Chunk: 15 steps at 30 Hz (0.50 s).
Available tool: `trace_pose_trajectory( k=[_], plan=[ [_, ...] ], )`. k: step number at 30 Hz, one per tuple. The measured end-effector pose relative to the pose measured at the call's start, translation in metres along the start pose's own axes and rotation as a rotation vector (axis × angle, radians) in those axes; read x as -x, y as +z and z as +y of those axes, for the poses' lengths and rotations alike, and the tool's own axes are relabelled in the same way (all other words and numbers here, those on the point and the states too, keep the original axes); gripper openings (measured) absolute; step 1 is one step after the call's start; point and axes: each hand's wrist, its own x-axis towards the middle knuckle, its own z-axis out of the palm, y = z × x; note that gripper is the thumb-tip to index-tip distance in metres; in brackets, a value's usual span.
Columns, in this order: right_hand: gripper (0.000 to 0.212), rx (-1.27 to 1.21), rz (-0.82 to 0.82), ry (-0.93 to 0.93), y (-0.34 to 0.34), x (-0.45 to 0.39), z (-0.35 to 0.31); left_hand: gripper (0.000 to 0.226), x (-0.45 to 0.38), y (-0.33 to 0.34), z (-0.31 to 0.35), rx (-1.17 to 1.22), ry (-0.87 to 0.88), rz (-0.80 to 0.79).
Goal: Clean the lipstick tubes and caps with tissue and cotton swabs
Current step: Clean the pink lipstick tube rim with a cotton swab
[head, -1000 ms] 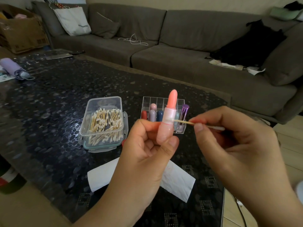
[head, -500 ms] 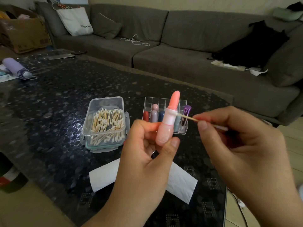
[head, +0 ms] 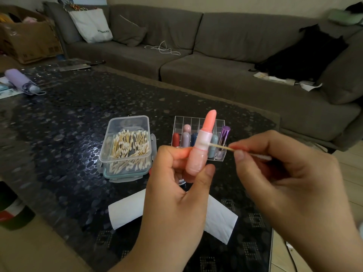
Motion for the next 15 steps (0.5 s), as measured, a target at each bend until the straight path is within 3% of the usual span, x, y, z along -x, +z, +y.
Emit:
trace_pose_trajectory(
  k=[15],
  plan=[
    [0.009,0.104,0.017,-0.073,0.0012,-0.0015,-0.0035,0.022,0.0036,0.0031,-0.0038,-0.003,0.015,0.012]
  ],
)
